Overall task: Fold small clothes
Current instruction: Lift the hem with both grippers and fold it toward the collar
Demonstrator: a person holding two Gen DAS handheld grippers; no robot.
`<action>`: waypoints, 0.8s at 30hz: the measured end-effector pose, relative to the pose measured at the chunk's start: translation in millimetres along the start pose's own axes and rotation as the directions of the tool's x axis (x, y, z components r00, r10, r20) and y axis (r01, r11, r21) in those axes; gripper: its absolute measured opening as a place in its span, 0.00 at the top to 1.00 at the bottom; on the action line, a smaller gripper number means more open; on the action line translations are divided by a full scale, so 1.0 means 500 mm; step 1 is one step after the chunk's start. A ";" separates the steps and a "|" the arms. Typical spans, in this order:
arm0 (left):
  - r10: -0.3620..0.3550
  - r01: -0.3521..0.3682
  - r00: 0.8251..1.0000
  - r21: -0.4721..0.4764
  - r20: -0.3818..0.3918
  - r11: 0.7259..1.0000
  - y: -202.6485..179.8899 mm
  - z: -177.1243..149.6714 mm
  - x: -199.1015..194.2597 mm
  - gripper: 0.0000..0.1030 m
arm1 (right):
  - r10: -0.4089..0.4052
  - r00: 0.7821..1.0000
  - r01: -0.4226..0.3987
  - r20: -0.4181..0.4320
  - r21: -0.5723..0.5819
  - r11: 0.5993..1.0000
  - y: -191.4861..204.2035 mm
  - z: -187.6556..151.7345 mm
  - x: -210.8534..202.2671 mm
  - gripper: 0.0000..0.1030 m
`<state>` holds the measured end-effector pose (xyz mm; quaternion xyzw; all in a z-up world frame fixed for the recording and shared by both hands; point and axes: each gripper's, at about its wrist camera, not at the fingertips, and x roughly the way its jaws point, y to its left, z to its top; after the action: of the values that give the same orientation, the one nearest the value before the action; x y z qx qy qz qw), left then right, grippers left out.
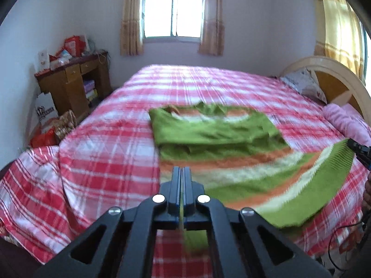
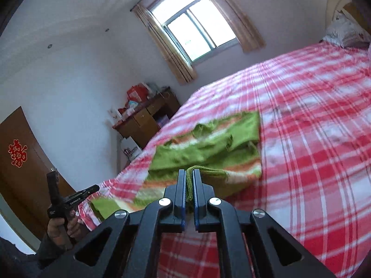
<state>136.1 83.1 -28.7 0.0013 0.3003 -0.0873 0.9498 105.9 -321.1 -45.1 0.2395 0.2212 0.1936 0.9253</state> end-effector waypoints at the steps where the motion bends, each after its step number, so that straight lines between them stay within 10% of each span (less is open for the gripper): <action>1: 0.000 0.000 1.000 -0.009 0.009 1.000 0.006 0.011 0.003 0.99 | 0.004 1.000 -0.004 0.002 -0.006 1.000 0.003 0.011 0.008 0.96; 9: -0.029 0.030 0.992 0.004 -0.119 1.000 0.006 -0.013 0.055 0.98 | -0.012 1.000 0.012 -0.019 -0.004 1.000 -0.004 0.027 0.060 0.96; 14: -0.088 0.071 0.933 -0.061 -0.349 0.996 0.019 -0.151 0.096 0.46 | -0.024 0.999 0.025 -0.034 0.038 0.999 -0.037 -0.008 0.029 0.96; 19: -0.164 0.100 0.875 -0.161 -0.456 0.982 0.015 -0.252 0.124 0.46 | -0.029 0.999 0.031 -0.043 0.040 0.999 -0.043 -0.031 0.013 0.96; 24: -0.170 0.102 0.861 -0.165 -0.480 0.981 -0.016 -0.271 0.143 0.46 | -0.013 0.999 0.015 -0.041 0.045 0.999 -0.036 -0.052 0.000 0.96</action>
<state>115.3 70.8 -180.2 -0.0613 0.5364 -0.1307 0.8315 97.2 -326.2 -75.0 0.2546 0.2461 0.1868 0.9164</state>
